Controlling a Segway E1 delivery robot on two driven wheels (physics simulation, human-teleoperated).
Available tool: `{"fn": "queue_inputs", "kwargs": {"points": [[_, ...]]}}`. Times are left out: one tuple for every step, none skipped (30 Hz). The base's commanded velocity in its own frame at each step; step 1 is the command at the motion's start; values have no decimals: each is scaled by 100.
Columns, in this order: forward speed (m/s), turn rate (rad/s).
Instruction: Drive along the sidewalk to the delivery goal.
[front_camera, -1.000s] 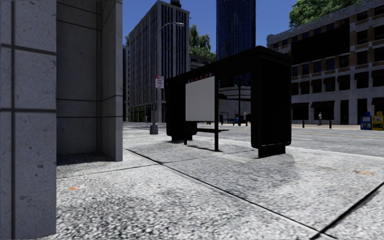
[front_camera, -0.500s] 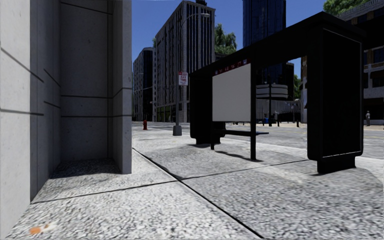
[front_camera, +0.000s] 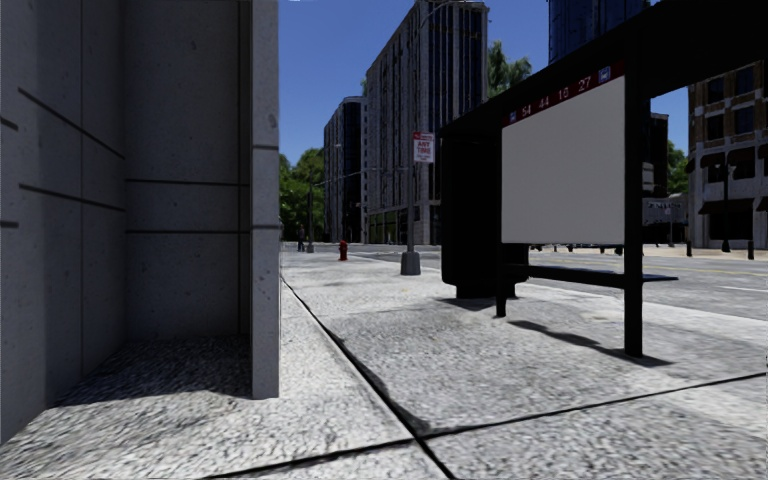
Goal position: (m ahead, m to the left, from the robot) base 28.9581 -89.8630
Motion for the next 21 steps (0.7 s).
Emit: {"fn": "queue_inputs", "kwargs": {"points": [[200, 41], [200, 41], [200, 39], [200, 24], [200, 24], [200, 3], [200, 0], [200, 0], [200, 0], [200, 0], [200, 0], [200, 0], [200, 0], [200, 0], [200, 0], [200, 0], [200, 0], [200, 0], [200, 0], [200, 0], [200, 0]]}}
